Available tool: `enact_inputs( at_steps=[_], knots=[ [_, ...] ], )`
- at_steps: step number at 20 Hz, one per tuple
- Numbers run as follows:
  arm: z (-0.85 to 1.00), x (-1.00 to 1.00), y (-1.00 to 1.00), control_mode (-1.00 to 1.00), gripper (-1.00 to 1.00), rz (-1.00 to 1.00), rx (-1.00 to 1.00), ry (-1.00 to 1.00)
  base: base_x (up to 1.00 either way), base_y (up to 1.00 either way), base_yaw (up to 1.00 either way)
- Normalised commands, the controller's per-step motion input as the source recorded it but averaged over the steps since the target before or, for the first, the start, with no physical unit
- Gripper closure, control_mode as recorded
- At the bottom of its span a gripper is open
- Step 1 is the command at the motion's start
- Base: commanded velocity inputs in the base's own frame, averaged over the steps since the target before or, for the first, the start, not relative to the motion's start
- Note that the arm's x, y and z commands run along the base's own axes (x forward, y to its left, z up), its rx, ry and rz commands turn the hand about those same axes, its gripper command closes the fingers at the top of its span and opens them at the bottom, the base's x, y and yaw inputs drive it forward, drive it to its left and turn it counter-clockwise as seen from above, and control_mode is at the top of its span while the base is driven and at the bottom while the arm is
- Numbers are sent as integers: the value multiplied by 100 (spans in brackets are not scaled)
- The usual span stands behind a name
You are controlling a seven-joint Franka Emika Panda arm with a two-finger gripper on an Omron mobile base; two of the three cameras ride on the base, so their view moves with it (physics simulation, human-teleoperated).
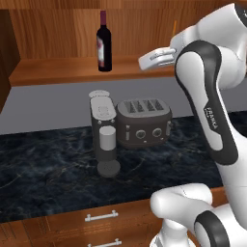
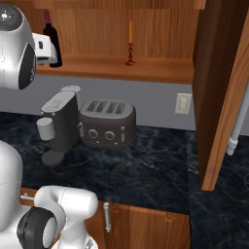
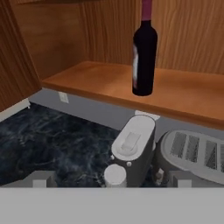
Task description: Get the candle and the wine from the cabinet and move them to the dining counter.
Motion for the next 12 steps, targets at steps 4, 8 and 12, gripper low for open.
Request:
enact_inputs(
  at_steps=[4, 8, 12],
  knots=[
    [-5, 31, 19, -100, -100, 0, 7, -2, 0, 0, 0],
    [-3, 29, 23, -100, -100, 0, 5, -1, 0, 0, 0],
    [-3, 40, 18, -100, -100, 0, 5, 0, 0, 0, 0]
  ],
)
